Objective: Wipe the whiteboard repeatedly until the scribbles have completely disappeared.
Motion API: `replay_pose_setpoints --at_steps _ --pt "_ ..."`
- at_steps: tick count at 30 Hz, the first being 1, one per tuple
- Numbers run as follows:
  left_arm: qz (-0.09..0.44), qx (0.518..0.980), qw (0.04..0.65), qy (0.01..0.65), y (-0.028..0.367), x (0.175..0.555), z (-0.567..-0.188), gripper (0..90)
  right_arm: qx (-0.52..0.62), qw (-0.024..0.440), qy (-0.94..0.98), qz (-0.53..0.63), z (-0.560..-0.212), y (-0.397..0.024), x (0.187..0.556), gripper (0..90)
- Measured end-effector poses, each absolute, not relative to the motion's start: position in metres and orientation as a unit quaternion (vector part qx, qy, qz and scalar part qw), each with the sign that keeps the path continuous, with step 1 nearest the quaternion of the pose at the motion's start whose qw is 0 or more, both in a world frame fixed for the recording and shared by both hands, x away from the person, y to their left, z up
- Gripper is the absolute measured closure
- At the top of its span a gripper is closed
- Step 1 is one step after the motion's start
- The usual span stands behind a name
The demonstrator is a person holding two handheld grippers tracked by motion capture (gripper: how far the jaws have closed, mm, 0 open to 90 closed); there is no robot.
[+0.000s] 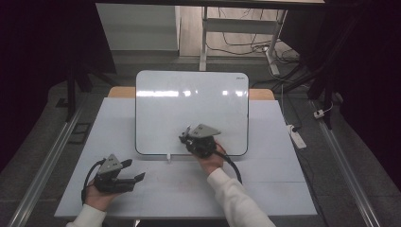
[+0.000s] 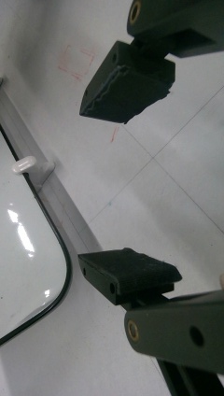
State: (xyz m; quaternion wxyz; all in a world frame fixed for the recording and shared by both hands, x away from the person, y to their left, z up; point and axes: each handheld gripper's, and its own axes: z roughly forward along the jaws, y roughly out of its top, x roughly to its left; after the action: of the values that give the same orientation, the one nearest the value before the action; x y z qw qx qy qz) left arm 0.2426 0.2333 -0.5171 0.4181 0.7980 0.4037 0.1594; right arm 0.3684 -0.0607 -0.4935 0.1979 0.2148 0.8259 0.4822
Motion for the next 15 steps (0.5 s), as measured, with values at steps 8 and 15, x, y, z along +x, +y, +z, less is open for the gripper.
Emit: replay_pose_setpoints --at_steps 8,15 --pt "0.159 0.799 0.417 0.404 0.233 0.243 -0.518 26.6 0.244 0.196 0.802 0.509 -0.487 -0.061 0.379 77.8" --pt "0.16 0.796 0.42 0.405 0.234 0.241 -0.517 26.7 0.26 0.195 0.797 0.509 -0.484 -0.075 0.382 77.8"
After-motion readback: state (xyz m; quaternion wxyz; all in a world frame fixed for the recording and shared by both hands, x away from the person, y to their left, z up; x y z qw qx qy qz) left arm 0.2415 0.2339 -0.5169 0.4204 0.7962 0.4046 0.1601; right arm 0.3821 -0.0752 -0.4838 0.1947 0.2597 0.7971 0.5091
